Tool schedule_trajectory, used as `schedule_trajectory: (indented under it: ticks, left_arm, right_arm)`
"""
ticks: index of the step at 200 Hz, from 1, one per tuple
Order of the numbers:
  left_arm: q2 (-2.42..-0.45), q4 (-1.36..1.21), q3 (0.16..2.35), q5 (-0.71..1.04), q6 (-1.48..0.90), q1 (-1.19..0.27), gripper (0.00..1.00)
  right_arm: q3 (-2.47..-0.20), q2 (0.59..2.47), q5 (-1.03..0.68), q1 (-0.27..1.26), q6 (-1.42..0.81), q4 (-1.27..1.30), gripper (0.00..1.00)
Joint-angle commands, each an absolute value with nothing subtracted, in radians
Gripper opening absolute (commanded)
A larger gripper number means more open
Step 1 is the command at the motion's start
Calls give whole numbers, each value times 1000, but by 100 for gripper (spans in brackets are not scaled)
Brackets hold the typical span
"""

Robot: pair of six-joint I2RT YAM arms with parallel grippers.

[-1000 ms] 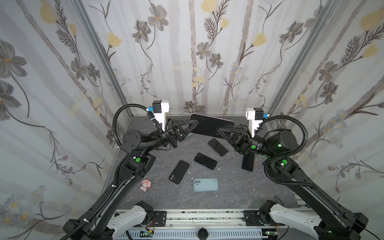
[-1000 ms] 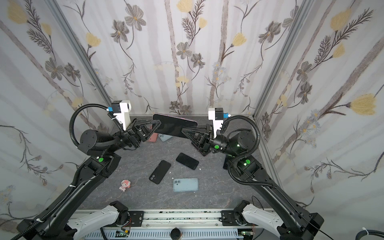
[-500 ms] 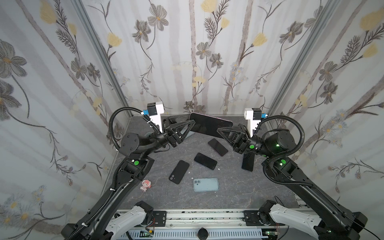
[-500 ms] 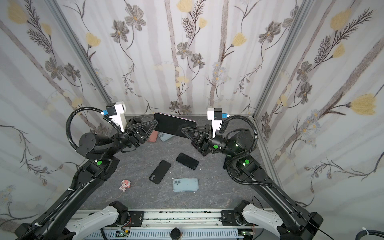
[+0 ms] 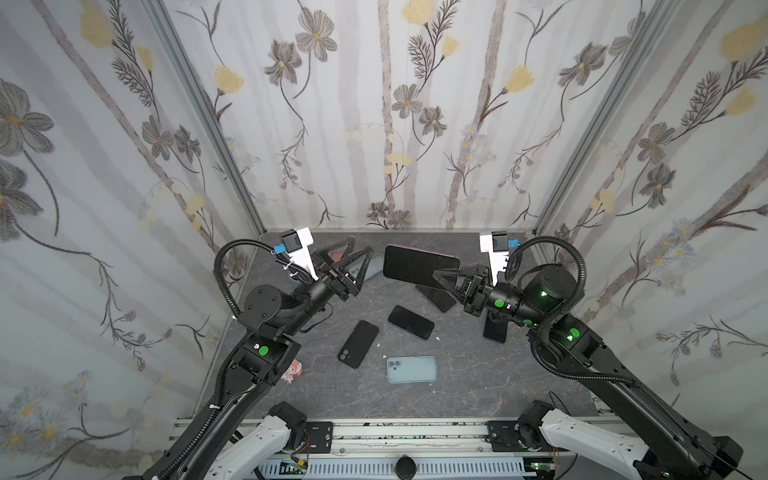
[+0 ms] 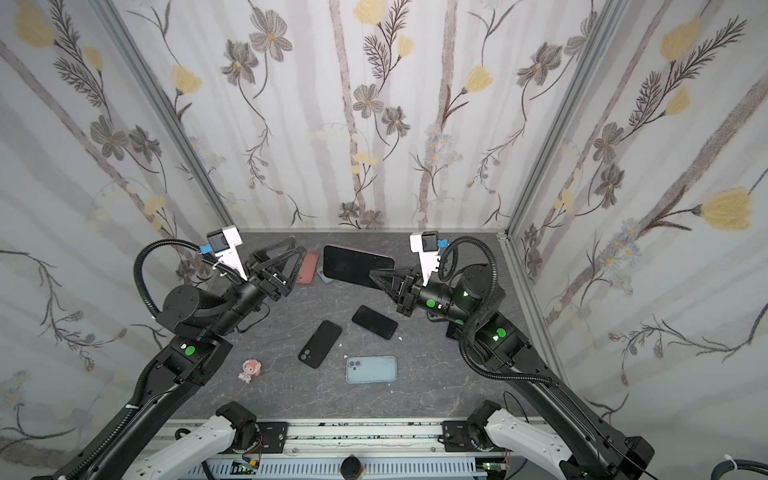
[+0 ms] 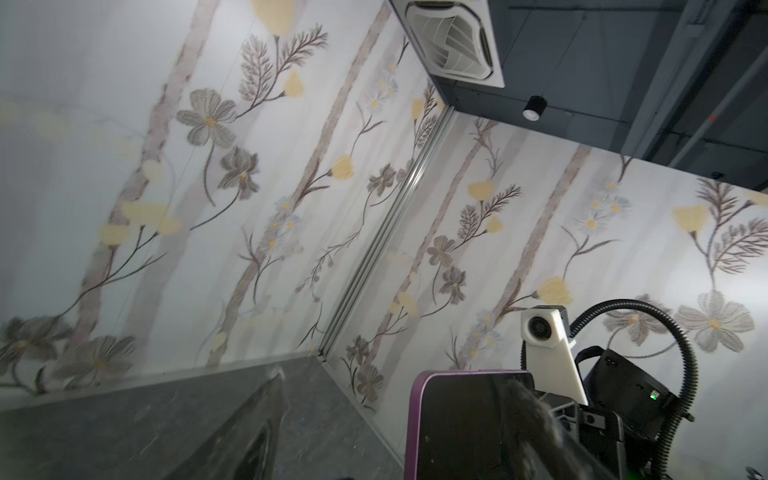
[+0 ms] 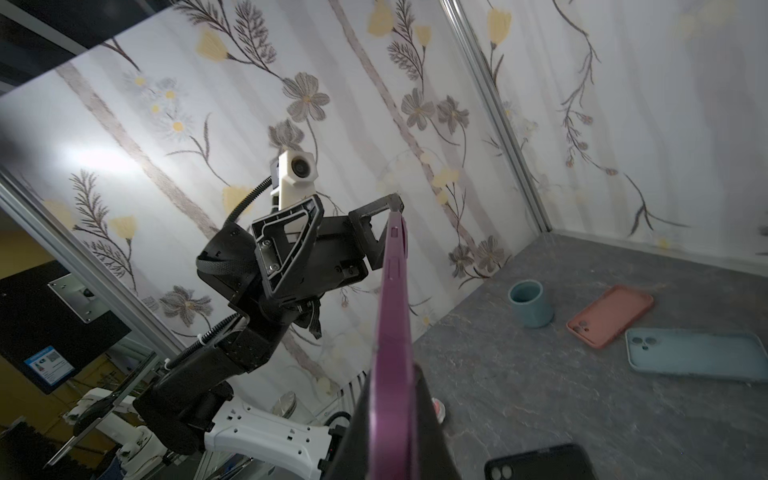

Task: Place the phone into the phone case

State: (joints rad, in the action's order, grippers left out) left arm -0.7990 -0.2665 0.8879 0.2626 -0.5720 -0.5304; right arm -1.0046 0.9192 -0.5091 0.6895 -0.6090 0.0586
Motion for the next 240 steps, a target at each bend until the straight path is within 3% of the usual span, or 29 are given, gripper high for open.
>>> schedule_trajectory:
  ticks: [1,105,240]
  left_arm:
    - [-773,-62,827,180,-601,-532,77]
    - [-722,262,539,118,-765,-555,67]
    - [-909,0,353,214,-975,-730,62]
  right_arm:
    - [-927,880,-486,690,-606,-26,0]
    - [-620,798,-335,695,-750,-193,0]
    - [-459,845,-305,772,-974,-126,0]
